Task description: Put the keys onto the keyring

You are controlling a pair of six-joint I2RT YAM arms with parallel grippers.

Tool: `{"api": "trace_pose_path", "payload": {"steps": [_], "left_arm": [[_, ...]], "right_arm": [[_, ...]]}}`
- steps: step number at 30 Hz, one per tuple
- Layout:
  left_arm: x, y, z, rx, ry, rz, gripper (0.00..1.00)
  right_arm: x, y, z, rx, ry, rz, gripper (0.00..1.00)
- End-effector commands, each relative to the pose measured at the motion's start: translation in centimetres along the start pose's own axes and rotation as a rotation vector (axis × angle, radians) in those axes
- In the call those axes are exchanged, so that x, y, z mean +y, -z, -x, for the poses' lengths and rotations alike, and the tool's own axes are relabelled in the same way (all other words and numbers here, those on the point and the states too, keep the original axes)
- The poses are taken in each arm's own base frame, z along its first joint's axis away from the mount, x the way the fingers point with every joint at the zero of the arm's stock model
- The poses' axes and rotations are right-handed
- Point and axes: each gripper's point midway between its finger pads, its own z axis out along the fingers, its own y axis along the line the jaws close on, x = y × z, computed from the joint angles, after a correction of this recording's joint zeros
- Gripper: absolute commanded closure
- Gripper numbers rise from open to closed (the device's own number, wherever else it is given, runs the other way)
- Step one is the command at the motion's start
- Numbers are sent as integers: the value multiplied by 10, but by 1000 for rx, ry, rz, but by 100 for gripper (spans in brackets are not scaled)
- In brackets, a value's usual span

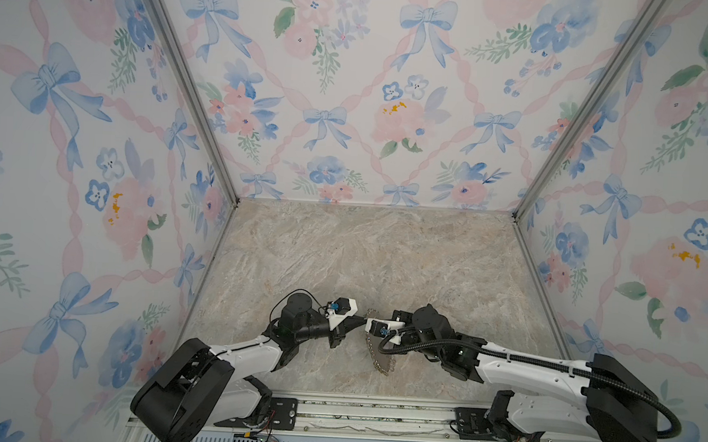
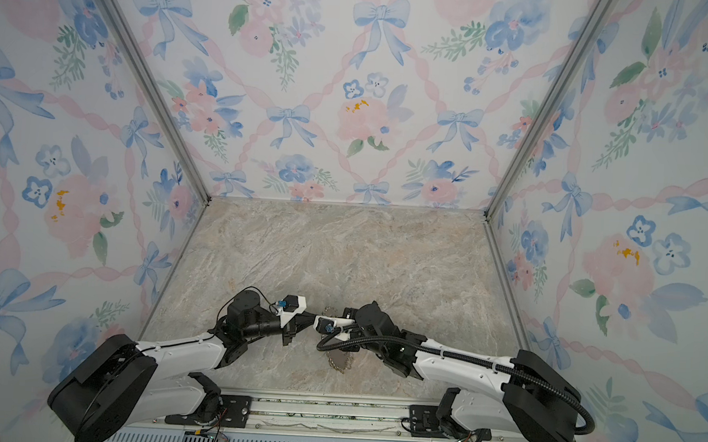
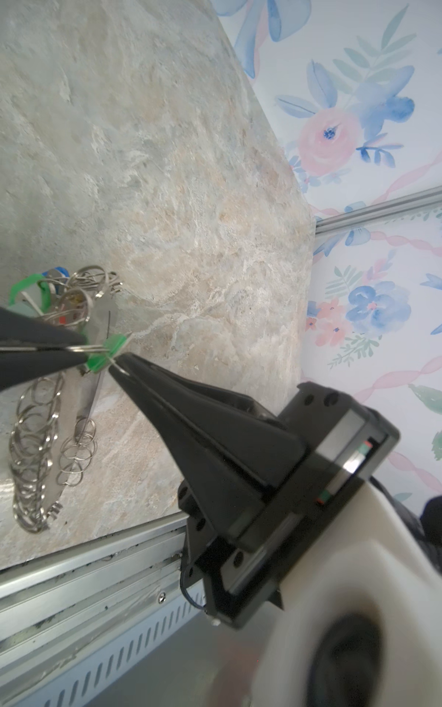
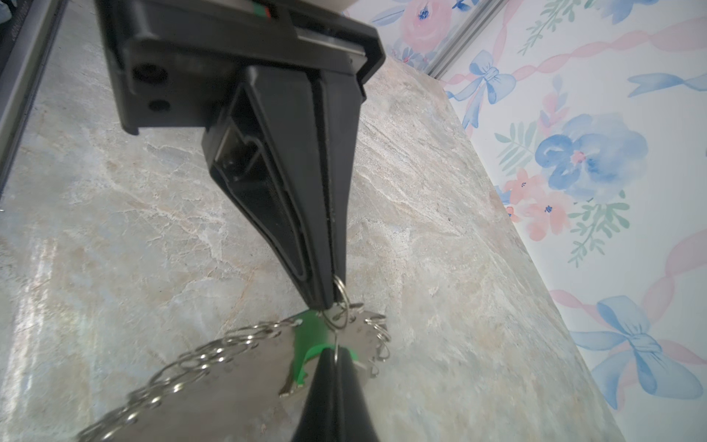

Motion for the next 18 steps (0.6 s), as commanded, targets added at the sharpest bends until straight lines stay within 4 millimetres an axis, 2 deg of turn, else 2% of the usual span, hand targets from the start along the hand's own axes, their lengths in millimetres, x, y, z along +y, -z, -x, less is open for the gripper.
{"api": "trace_pose_path", "payload": {"steps": [1,7,13,18], "left_arm": [[16,-1,16,-36,47,56,100],[21,-2,18,-40,116,63,100],[19,-6,18,-34,151,32,100],[20,-8,17,-21,177,17,100]], "right_arm": [[0,-2,-1,-7,6,-26,100],[-8,-4,0,-13,8,-68,100],[-27,-9,1,-1,3,-157,100],[-30,-12,2,-6,8,-167,100]]}}
